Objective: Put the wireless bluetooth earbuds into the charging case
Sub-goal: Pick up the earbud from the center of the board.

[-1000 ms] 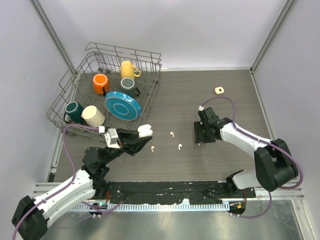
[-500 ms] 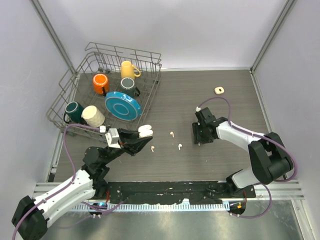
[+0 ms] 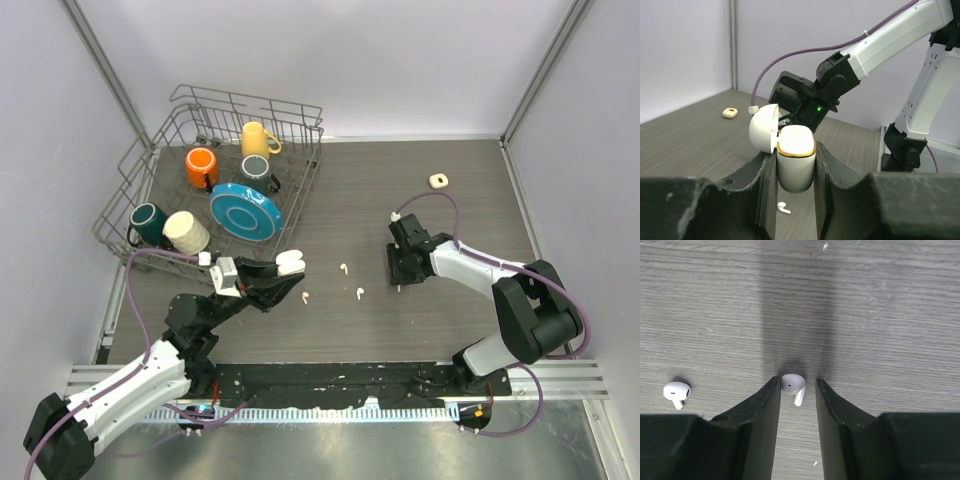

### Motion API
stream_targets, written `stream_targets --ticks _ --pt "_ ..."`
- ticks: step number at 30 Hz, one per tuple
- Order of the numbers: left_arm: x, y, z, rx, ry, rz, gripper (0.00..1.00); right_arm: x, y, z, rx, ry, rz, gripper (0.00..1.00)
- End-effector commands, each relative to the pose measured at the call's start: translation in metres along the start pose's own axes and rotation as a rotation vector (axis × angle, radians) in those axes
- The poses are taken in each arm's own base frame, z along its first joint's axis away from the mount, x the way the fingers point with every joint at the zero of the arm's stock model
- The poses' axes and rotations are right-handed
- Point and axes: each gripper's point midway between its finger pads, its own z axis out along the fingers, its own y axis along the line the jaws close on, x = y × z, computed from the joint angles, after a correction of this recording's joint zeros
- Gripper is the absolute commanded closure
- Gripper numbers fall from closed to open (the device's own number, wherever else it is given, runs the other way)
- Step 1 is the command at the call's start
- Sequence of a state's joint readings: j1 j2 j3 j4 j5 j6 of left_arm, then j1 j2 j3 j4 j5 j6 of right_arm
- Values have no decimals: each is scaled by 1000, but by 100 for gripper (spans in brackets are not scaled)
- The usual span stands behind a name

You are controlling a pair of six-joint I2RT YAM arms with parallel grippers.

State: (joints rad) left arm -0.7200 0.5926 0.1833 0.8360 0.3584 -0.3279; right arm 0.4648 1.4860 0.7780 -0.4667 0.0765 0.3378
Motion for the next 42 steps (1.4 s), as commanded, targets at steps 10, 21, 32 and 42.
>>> stream_targets --ticks 10,21,32,42 --pt "-21 -1 6 1 -55 41 100 -11 1 1 14 -37 20 65" --pt "-23 -1 6 1 -58 41 100 -16 1 1 16 -55 8 62" --pt "-23 -2 5 0 -59 40 100 -16 0 2 22 -53 -2 63" --pt "-22 -1 5 -3 -55 40 100 -17 1 2 23 -53 -12 68"
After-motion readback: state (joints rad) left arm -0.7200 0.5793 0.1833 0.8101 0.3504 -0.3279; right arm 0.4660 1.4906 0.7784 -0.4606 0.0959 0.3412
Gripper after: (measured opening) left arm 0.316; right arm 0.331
